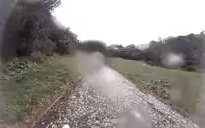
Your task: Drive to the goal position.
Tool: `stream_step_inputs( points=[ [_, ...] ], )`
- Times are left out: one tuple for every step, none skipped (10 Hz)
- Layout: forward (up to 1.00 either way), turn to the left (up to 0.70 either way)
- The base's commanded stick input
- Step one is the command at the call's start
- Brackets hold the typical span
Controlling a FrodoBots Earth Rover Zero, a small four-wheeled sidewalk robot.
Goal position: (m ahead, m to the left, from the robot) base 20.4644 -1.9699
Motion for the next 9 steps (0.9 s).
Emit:
stream_step_inputs(
  points=[
    [0.70, 0.00],
    [0.70, 0.00],
    [0.70, 0.00],
    [0.70, 0.00],
    [0.70, 0.00],
    [0.70, 0.00],
    [0.70, 0.00],
    [0.70, 0.00],
    [0.70, 0.00]
  ],
)
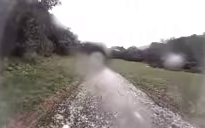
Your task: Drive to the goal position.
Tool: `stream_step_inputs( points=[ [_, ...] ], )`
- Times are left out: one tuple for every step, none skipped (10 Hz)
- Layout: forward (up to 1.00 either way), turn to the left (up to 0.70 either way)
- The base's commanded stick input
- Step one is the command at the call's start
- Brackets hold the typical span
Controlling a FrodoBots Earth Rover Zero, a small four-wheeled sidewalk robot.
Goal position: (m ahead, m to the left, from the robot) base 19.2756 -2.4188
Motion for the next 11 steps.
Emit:
stream_step_inputs(
  points=[
    [0.70, 0.00],
    [0.70, 0.00],
    [0.70, 0.00],
    [0.70, 0.00],
    [0.70, 0.00],
    [0.70, 0.00],
    [0.70, 0.00],
    [0.70, 0.00],
    [0.70, 0.00],
    [0.70, 0.00],
    [0.70, 0.00]
  ],
)
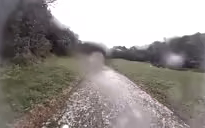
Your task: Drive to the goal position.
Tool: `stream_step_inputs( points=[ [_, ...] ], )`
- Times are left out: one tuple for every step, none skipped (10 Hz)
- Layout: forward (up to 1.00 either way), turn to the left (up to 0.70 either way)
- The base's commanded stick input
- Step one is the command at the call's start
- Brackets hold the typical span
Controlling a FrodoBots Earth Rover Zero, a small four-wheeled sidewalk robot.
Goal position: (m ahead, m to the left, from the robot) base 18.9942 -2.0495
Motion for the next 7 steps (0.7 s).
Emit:
stream_step_inputs(
  points=[
    [0.70, 0.00],
    [0.70, 0.00],
    [0.70, 0.00],
    [0.70, 0.00],
    [0.70, 0.00],
    [0.70, 0.00],
    [0.70, 0.00]
  ],
)
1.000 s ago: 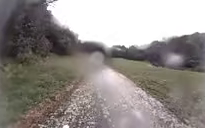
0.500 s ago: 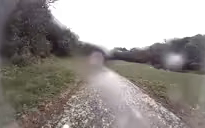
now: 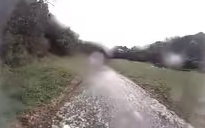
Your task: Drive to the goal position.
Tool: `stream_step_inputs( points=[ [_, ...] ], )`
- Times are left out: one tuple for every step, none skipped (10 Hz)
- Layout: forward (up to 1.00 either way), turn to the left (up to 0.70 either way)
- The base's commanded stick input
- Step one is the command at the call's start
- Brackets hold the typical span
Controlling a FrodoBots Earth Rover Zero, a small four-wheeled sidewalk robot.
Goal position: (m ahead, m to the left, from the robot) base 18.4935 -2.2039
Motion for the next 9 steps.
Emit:
stream_step_inputs(
  points=[
    [0.70, 0.00],
    [0.70, 0.00],
    [0.70, 0.00],
    [0.70, 0.00],
    [0.70, 0.00],
    [0.70, 0.00],
    [0.70, 0.00],
    [0.70, 0.00],
    [0.70, 0.00]
  ],
)
